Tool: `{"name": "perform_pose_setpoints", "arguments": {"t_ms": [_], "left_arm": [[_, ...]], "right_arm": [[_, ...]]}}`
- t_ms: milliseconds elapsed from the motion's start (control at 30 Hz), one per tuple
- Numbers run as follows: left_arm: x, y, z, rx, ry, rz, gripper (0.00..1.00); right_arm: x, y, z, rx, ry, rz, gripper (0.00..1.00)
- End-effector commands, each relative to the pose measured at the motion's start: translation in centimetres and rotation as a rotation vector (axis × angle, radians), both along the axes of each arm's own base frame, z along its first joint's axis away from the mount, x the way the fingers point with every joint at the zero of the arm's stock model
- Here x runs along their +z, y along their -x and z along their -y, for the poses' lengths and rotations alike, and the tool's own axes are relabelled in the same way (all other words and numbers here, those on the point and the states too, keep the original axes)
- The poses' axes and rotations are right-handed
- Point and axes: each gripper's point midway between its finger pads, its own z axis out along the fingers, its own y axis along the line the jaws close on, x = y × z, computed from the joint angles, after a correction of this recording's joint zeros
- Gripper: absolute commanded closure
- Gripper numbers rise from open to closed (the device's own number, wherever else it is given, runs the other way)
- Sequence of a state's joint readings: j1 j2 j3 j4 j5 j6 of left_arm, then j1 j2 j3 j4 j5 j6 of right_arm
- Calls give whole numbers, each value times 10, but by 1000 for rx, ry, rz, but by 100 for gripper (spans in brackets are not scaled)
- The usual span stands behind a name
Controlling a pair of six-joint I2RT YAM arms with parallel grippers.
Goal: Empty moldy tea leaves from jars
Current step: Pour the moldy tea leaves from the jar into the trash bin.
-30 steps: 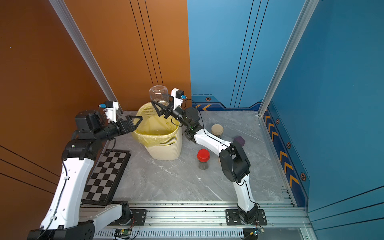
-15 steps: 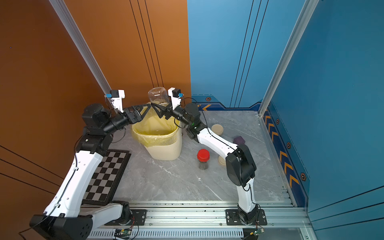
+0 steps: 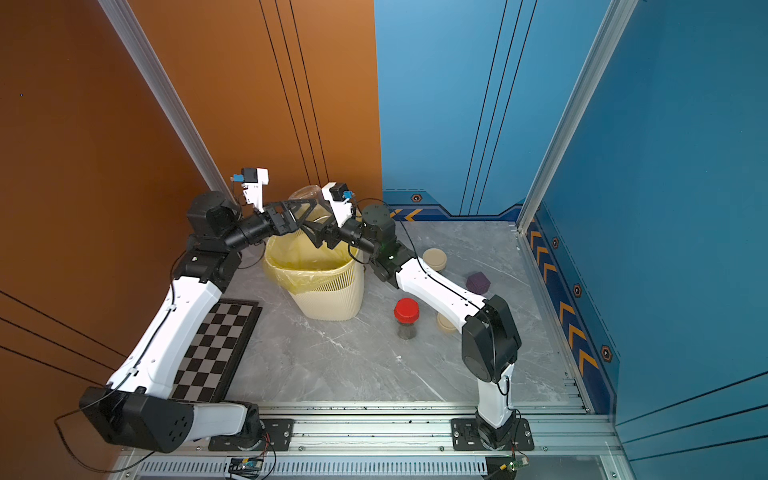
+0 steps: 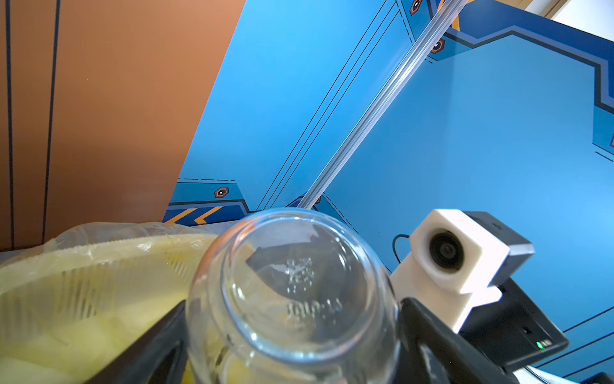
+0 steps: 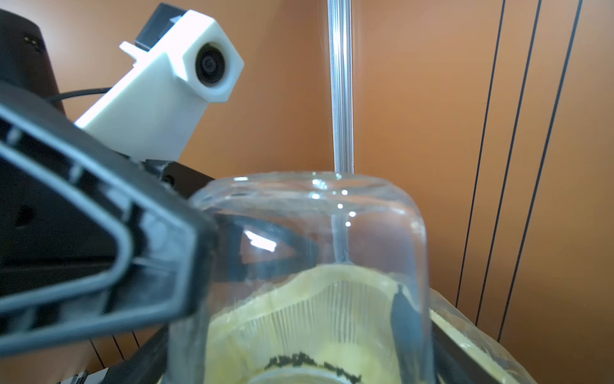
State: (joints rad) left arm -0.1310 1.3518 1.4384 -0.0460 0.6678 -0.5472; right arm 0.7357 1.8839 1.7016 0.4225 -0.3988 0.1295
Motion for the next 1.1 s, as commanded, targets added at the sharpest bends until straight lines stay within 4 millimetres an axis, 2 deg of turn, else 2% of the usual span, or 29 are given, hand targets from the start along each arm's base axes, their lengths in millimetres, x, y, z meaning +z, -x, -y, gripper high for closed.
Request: {"name": "perform_pose_setpoints", "arguments": {"t_ms": [0, 200, 300, 367, 433, 533, 600, 633, 700, 833, 933, 1067], "left_arm": [[9, 3, 11, -58, 0, 24, 1], [-8, 3, 17, -96, -28, -43, 1], [-8, 3, 17, -97, -32, -37, 7], [-8, 4, 18, -107, -37, -35, 18], [-10, 3, 18, -114, -42, -39, 25], [-13, 2, 17, -119, -54, -35, 45], [-12, 1, 16, -115, -58, -28, 57], [-10, 0, 15, -114, -59, -23, 62], [-6, -2, 14, -107, -58, -13, 67], [10, -6, 5, -60, -58, 22, 70], [18, -8, -2, -36, -54, 36, 71], [19, -10, -7, -21, -51, 33, 71]], "right_arm": [[47, 25, 9, 23, -54, 107, 48], [48, 24, 8, 20, -47, 119, 48], [47, 23, 8, 16, -47, 117, 48], [46, 23, 8, 14, -43, 115, 48], [44, 22, 9, 10, -35, 112, 47], [40, 18, 13, -7, -24, 106, 43], [38, 16, 14, -11, -16, 94, 34], [34, 14, 15, -17, -7, 84, 26], [30, 10, 15, -27, 20, 56, 15], [20, 6, 17, -5, 71, 2, 6], [13, 8, 17, 18, 84, -25, 4], [6, 10, 16, 34, 93, -45, 2]]}}
